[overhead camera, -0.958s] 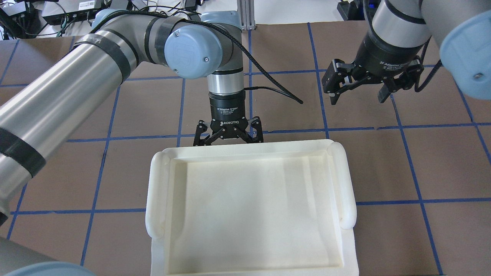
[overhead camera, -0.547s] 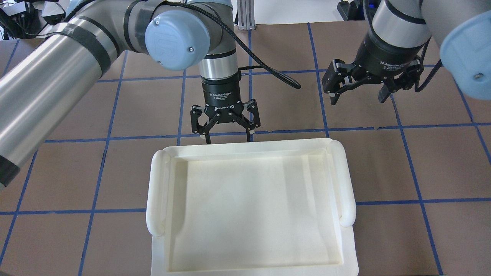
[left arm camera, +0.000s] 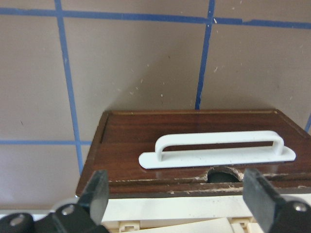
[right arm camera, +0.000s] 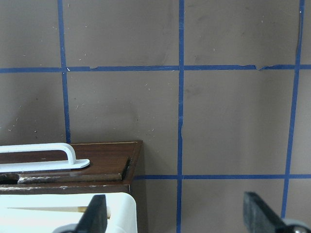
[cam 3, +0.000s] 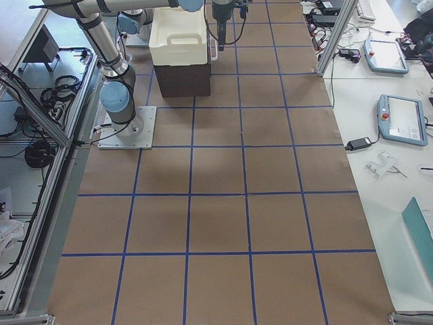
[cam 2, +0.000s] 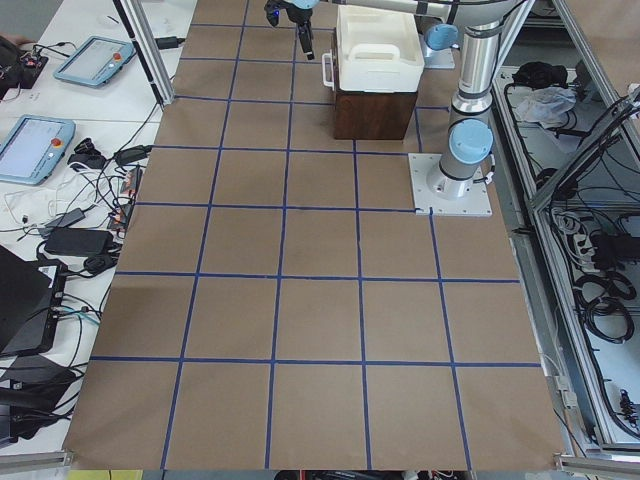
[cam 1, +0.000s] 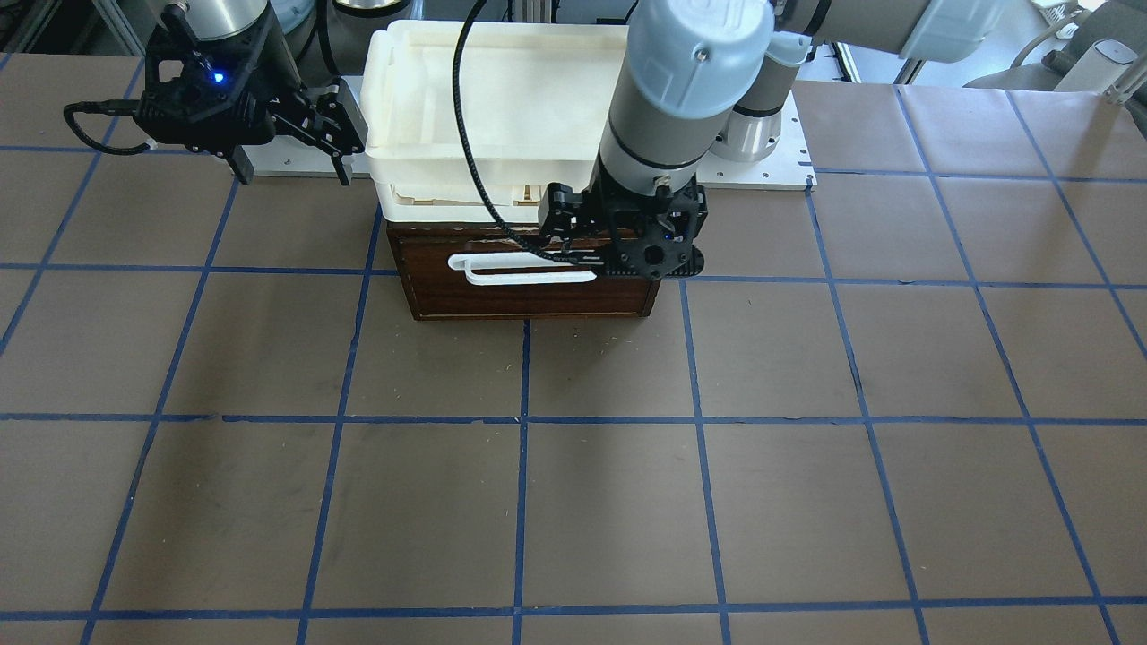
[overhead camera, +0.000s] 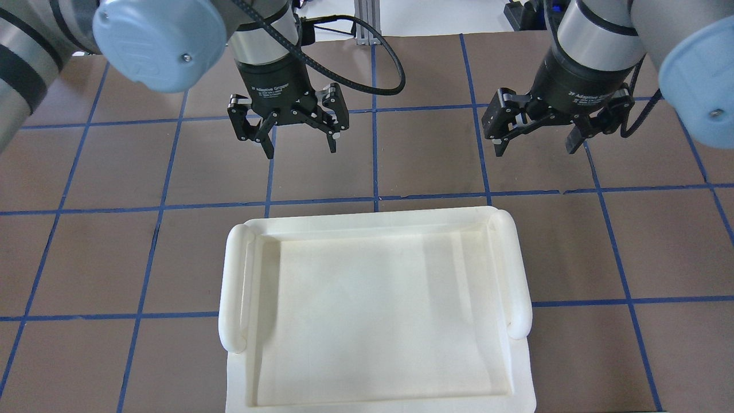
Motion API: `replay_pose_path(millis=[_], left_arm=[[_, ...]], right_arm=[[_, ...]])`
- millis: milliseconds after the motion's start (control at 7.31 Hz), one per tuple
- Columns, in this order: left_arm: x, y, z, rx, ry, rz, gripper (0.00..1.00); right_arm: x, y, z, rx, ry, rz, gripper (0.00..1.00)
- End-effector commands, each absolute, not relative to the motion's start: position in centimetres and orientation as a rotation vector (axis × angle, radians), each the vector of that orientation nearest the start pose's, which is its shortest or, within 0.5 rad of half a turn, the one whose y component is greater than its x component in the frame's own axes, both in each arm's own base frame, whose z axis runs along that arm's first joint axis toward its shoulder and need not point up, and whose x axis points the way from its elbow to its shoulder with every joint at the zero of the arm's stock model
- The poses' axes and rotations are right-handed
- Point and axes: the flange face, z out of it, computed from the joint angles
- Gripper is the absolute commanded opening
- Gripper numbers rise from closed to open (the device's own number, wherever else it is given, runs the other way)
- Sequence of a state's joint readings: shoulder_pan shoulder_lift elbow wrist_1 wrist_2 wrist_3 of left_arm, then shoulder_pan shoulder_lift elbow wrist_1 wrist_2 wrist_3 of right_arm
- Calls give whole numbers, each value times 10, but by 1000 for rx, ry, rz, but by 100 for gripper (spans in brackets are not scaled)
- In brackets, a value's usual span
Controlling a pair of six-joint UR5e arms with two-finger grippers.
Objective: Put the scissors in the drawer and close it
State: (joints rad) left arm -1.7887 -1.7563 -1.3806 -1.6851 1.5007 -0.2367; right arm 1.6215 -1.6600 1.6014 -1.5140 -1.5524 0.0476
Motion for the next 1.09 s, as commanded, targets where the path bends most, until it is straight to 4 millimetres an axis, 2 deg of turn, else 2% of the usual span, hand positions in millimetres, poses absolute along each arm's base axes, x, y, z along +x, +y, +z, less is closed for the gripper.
replay_pose_path(millis=[0,274,410,547,821,958], left_arm=[[-215,-508,510,55,3175,15,100],[-186,-502,538,9,3169,-165,100],[-166,-502,542,30,3090,-187,100],[-152,-502,545,3,3095,-186,100],[-138,-516,533,-44,3125,-159,100],[-137,-516,534,-40,3126,-161,100]], right_arm=[[158,-446,509,-5,3123,-1,100],[159,-446,509,-5,3123,1,100],[158,-446,510,-5,3126,-6,100],[157,-444,516,-5,3128,-25,100],[158,-442,516,-7,3128,-28,100],[154,-441,518,-5,3158,-35,100]])
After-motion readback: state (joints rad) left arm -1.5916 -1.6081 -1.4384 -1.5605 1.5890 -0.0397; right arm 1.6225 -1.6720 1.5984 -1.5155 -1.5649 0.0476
